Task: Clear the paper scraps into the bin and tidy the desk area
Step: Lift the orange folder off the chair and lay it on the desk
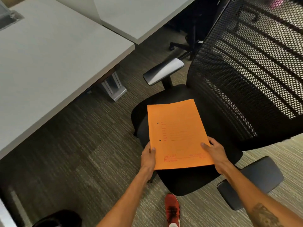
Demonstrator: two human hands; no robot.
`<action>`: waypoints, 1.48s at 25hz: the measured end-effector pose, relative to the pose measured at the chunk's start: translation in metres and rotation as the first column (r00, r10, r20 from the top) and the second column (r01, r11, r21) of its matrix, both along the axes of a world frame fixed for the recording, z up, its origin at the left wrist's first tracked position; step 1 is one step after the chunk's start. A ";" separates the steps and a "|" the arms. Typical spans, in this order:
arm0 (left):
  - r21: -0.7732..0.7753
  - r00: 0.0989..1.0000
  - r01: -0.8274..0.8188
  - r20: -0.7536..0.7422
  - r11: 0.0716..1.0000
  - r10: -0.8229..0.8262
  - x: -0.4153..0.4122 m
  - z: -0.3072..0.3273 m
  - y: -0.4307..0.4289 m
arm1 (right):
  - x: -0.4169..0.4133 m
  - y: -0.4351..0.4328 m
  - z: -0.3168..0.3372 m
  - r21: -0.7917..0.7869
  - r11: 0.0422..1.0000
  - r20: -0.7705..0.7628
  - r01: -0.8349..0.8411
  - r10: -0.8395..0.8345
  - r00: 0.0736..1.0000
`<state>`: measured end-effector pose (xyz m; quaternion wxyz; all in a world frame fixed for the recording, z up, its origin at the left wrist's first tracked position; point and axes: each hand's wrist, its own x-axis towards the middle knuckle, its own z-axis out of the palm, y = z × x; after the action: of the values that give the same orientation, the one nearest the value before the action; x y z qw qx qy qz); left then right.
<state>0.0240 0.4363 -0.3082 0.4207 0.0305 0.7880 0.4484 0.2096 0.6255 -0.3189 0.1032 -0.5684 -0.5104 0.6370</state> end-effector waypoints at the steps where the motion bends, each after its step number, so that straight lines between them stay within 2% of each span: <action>1: 0.010 1.000 0.018 -0.002 1.000 -0.018 -0.001 0.005 -0.002 | 0.002 -0.004 0.002 0.011 1.000 -0.014 0.017 -0.016 1.000; 9: 0.095 0.994 0.047 -0.101 0.994 -0.037 -0.023 0.067 -0.027 | -0.008 -0.043 0.056 0.022 0.991 -0.187 0.132 -0.126 0.974; 17: 0.209 0.991 0.001 -0.128 0.978 0.027 -0.061 0.146 -0.089 | -0.050 -0.079 0.130 0.102 0.992 -0.330 0.074 -0.036 0.943; 27: 0.256 0.959 -0.150 -0.198 0.955 0.204 -0.137 0.251 -0.227 | -0.169 -0.178 0.247 0.218 0.960 -0.363 -0.178 0.249 0.898; 37: 0.295 0.851 -0.367 -0.277 0.882 0.447 -0.225 0.313 -0.414 | -0.313 -0.318 0.315 0.213 0.819 -0.334 -0.533 0.573 0.748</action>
<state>-0.2008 0.0227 0.0048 0.1677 -0.0131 0.7787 0.6045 -0.1032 0.3078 -0.0041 0.0371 -0.2493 -0.6578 0.7098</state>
